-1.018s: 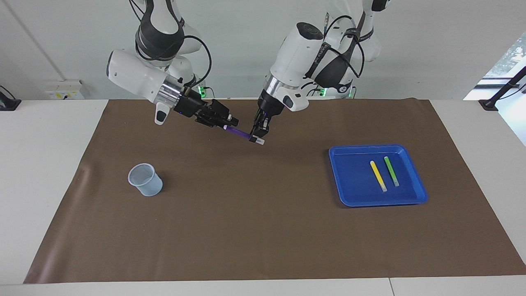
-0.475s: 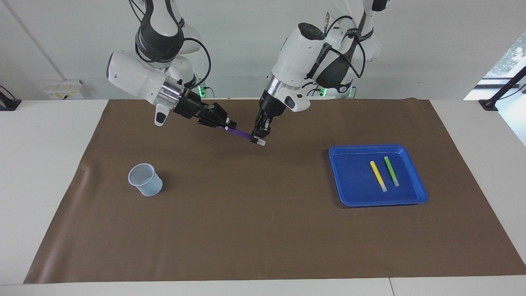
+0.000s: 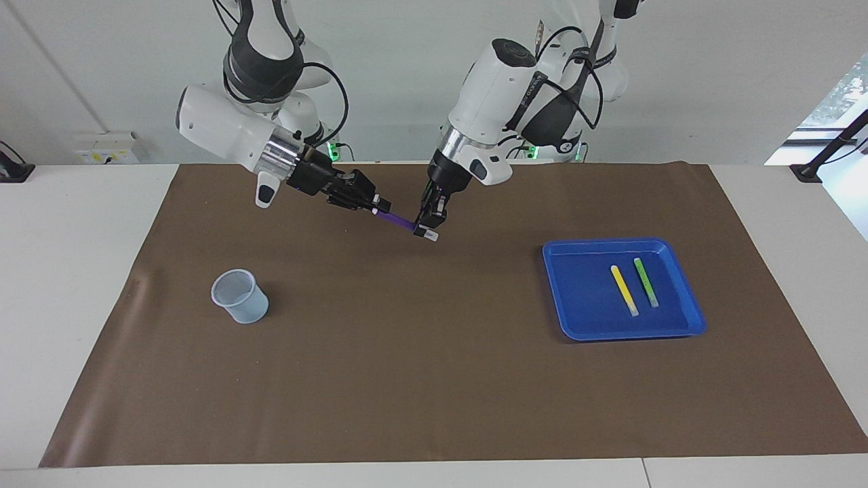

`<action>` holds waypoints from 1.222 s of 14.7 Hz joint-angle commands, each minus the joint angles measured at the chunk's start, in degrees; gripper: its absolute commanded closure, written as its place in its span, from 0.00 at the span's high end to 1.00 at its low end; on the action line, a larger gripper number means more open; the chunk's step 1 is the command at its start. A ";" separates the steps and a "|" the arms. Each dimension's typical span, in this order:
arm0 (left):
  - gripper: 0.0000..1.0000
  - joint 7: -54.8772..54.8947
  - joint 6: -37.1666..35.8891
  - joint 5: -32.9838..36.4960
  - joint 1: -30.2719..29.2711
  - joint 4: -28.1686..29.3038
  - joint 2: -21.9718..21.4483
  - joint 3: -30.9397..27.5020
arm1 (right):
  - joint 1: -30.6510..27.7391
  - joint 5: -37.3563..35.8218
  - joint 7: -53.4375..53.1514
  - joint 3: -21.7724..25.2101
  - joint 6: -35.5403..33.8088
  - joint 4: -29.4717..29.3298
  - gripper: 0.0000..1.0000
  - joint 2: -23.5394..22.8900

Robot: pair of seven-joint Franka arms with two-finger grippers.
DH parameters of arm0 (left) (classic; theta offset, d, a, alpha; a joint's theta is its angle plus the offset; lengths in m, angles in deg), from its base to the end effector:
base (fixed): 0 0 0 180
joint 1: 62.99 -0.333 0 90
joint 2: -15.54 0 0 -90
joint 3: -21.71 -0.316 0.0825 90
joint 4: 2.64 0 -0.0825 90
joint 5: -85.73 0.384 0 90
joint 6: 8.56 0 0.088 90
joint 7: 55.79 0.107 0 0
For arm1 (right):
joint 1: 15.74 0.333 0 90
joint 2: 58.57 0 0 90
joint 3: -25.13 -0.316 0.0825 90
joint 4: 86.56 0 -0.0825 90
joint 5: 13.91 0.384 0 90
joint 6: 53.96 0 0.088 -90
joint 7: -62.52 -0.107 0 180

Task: Transfer and insert pens with both arms
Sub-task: 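Open the left gripper and pull the pen away with the right gripper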

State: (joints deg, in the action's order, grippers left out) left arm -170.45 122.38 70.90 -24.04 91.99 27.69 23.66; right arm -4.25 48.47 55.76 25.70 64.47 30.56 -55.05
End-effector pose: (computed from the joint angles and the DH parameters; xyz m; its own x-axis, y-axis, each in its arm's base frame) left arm 0.4984 -0.4371 0.5319 0.1904 0.9007 -0.3906 0.9642 -0.0968 0.2468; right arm 0.5370 0.1506 0.5018 0.9206 -0.3044 -0.2446 -0.3715 -0.4895 -0.7889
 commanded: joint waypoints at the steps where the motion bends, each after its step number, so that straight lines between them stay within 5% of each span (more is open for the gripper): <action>1: 0.00 0.66 0.54 -0.90 1.04 1.96 -1.07 -0.45 | -0.59 1.08 -0.63 -0.30 0.14 -0.67 0.00 -0.27; 2: 0.28 0.75 0.54 -0.90 1.04 1.96 -1.07 -0.45 | -0.59 0.99 -0.63 -0.30 0.05 -0.75 0.00 -0.27; 3: 0.79 0.92 0.19 -0.55 1.04 1.96 -1.07 -0.54 | -0.50 0.99 -0.54 -0.30 0.05 -0.75 0.00 -0.27; 4: 0.99 1.62 0.01 -0.29 1.04 1.96 -1.07 -0.54 | -0.50 0.91 -0.54 -0.30 0.05 -0.75 0.00 -0.27; 8: 1.00 10.03 -0.69 -0.28 0.17 1.96 -1.07 -0.89 | -0.85 -1.28 -0.28 -0.13 -2.05 -1.54 0.00 -0.53; 15: 1.00 46.82 -6.94 -0.28 -9.84 5.73 -2.74 -1.07 | -6.73 -26.39 1.90 -0.04 -20.58 -17.25 0.00 -5.80; 18: 1.00 67.74 -6.49 -0.20 -14.85 12.14 -5.20 -1.15 | -8.50 -41.58 15.14 -0.04 -28.76 -26.65 0.00 -9.05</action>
State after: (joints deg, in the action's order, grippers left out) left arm -114.60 115.72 70.94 -35.95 97.79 26.42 22.24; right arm -11.56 14.75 63.28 26.02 40.84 12.00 -60.01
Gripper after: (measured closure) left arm 0.000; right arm 0.811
